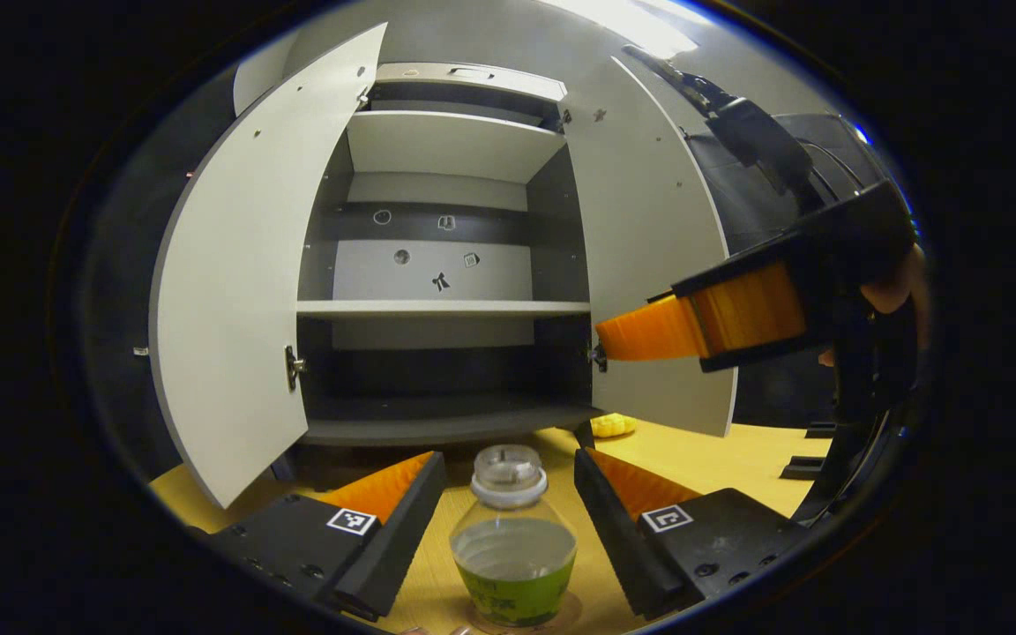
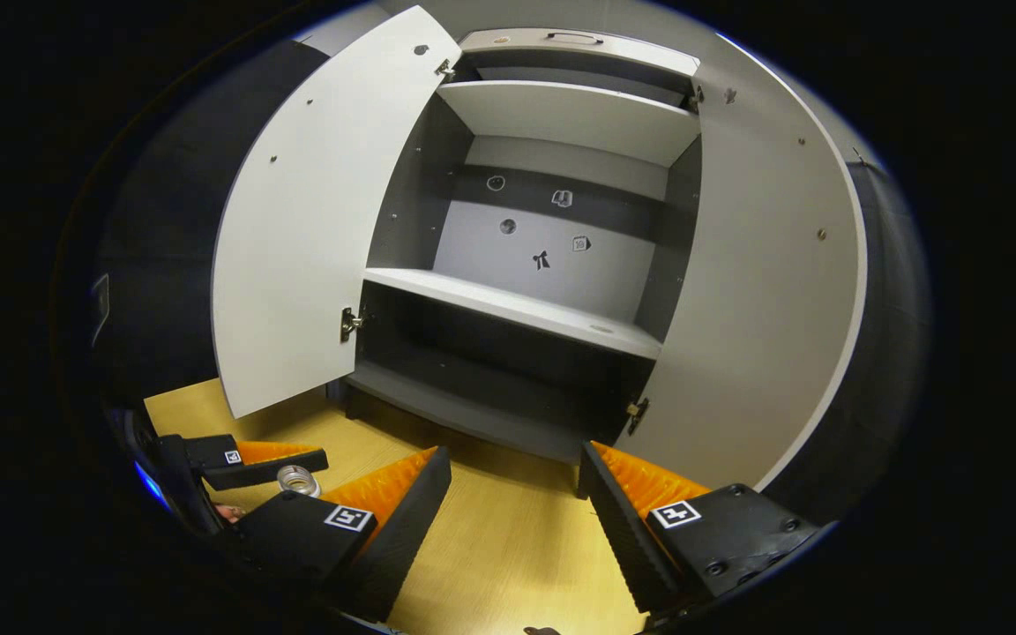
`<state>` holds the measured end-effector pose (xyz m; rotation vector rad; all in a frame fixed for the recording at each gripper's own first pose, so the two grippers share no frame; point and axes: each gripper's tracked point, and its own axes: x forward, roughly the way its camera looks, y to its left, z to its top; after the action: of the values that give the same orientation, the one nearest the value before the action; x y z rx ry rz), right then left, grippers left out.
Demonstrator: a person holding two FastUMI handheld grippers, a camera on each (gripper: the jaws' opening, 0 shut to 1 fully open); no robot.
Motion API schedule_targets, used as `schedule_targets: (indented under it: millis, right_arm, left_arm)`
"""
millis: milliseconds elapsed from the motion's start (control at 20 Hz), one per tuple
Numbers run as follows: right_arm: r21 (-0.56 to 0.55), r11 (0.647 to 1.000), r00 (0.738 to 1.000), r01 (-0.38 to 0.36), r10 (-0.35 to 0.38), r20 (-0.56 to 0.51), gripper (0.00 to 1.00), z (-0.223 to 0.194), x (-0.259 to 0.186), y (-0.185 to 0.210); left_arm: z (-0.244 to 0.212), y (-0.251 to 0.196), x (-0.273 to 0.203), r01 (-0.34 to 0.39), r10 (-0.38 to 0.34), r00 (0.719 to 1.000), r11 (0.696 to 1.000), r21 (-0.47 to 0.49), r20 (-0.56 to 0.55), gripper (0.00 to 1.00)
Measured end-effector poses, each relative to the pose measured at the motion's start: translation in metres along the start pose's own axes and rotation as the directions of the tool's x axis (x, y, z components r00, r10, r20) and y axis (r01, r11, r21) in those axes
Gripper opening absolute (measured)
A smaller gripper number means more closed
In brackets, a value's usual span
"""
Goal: Grasp the bottle in the cabinet with the left hand and place it on the coaster, then close the right door with the right hand and the left door with the left hand.
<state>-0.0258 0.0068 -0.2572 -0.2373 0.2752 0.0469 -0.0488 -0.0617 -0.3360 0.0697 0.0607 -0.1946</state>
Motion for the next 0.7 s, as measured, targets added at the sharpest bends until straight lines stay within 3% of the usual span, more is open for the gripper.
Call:
schedule_targets:
  millis: [400, 700]
  right_arm:
    - [0.044, 0.987, 0.987, 0.153, -0.155, 0.052, 0.98, 0.072, -0.042, -0.070]
    - [0.116, 0.955, 0.954, 0.274, -0.285, 0.092, 0.98, 0.115, -0.089, -0.138]
  left_arm:
    - [0.128, -0.005, 0.020, 0.017, -0.019, 0.998, 0.999, 0.032, 0.056, 0.94]
    - [0.218, 0.015, -0.002, -0.027, 0.018, 0.997, 0.994, 0.108, 0.078, 0.96]
